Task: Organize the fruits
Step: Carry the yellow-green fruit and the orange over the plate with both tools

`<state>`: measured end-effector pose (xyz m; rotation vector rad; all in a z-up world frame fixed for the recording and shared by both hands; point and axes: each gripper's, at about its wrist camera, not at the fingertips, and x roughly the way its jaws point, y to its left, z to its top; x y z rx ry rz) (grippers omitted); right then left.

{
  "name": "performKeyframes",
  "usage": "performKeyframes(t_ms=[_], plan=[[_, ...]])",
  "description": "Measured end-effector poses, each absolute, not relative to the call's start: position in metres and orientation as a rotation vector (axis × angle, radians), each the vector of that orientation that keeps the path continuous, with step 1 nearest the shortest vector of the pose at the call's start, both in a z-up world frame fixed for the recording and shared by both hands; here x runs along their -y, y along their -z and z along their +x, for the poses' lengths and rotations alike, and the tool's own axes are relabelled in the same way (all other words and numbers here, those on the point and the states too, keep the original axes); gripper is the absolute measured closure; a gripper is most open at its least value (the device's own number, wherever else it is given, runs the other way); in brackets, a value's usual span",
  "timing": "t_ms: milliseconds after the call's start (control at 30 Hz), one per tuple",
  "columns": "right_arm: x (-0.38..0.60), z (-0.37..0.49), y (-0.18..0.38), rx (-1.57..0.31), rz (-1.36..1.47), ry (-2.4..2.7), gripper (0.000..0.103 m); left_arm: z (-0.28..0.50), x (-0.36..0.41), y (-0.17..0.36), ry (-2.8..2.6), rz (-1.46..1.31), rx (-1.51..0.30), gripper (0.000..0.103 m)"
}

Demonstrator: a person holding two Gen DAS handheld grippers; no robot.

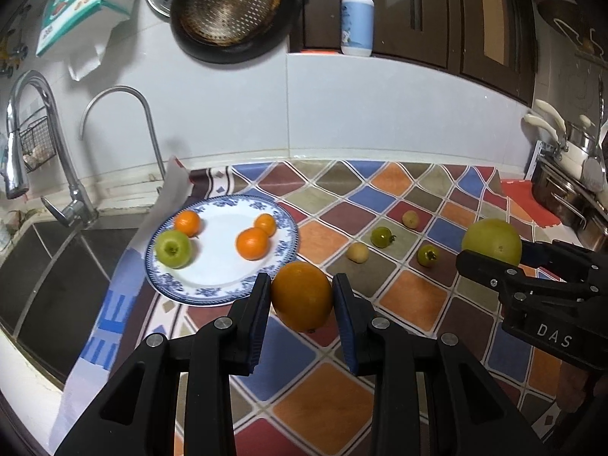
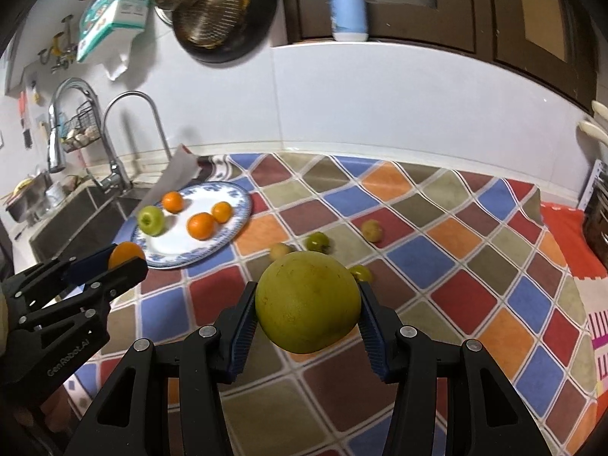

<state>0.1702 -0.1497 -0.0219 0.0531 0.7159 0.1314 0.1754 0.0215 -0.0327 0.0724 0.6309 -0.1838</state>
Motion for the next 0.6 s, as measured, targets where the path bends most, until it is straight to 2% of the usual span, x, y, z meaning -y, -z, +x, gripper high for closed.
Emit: performKeyframes(t_ms=[600], plan=[[0.069, 0.190, 0.007, -0.666, 0.034, -0.253, 0.052, 0.185, -0.089, 0.015, 0.138, 0.093, -0.582, 0.070]])
